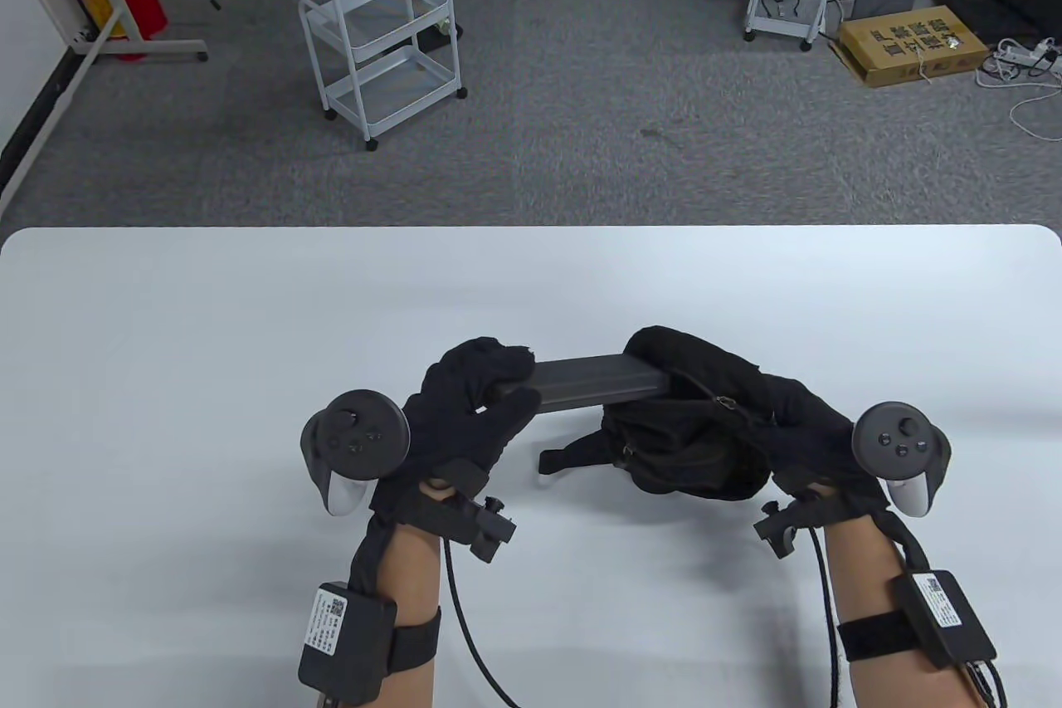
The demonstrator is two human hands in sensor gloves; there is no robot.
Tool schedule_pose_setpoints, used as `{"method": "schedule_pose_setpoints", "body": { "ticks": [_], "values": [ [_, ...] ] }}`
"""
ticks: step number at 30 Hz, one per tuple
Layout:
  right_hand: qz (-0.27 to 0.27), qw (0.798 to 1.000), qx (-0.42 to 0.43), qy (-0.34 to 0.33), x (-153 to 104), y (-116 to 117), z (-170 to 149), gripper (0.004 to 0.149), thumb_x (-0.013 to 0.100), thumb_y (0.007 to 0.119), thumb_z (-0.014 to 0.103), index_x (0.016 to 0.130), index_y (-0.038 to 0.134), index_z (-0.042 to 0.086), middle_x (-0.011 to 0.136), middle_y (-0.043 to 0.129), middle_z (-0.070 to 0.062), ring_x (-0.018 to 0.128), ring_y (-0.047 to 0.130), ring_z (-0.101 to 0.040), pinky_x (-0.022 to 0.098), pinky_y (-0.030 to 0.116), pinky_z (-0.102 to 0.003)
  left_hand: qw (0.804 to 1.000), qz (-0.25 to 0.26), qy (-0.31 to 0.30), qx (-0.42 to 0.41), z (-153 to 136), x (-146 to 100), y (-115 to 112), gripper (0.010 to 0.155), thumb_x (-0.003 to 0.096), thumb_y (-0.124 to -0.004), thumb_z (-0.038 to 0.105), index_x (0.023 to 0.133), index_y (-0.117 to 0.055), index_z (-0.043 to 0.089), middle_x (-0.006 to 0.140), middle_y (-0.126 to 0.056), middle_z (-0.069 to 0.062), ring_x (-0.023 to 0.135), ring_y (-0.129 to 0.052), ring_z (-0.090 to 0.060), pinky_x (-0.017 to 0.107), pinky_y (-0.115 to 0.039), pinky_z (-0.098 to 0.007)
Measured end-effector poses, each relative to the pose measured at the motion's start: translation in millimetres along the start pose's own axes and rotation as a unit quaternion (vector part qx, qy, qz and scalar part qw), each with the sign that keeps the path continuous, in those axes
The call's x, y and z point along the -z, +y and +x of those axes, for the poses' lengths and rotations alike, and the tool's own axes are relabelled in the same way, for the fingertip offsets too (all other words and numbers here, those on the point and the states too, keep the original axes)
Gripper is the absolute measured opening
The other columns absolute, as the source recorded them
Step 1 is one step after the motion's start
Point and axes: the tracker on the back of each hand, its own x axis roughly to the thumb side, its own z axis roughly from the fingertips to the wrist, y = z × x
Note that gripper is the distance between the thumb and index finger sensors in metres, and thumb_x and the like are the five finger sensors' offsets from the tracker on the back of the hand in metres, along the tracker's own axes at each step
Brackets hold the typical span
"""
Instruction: Put stationery box into the backpack's main compartment
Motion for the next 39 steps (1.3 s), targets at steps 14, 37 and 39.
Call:
{"method": "schedule_pose_setpoints", "body": {
  "ticks": [14,37,39],
  "values": [
    [0.006,1.0,-0.017,-0.014,0,5,10,0.048,0.046,0.091,0.035,0.091,0.08,0.023,0.09,0.086,-0.003,0.095,0.081,-0.036,0.075,0.055,-0.069,0.991,-0.066,0.013,0.118,25,23,-60,0.064,0.0564,-0.075,0.058,0.098,-0.084,0.01,0.101,-0.071,-0.034,0.071,-0.076,-0.053,0.054,-0.072,-0.067],
    [0.003,0.999,-0.031,-0.003,-1,15,10,0.048,0.046,0.09,0.036,0.091,0.081,0.02,0.087,0.088,-0.006,0.091,0.084,-0.037,0.072,0.058,-0.068,0.981,-0.128,0.038,0.143,14,28,-132,0.087,0.0563,-0.06,0.061,0.112,-0.057,-0.005,0.108,-0.058,-0.039,0.079,-0.076,-0.057,0.057,-0.071,-0.069],
    [0.005,0.999,-0.031,-0.003,-1,18,11,0.048,0.047,0.09,0.036,0.091,0.081,0.019,0.087,0.088,-0.006,0.091,0.084,-0.037,0.072,0.059,-0.068,0.982,-0.142,0.036,0.122,11,28,-133,0.089,0.0568,-0.061,0.059,0.113,-0.051,-0.009,0.109,-0.053,-0.041,0.083,-0.076,-0.058,0.059,-0.069,-0.071]
  ]
}}
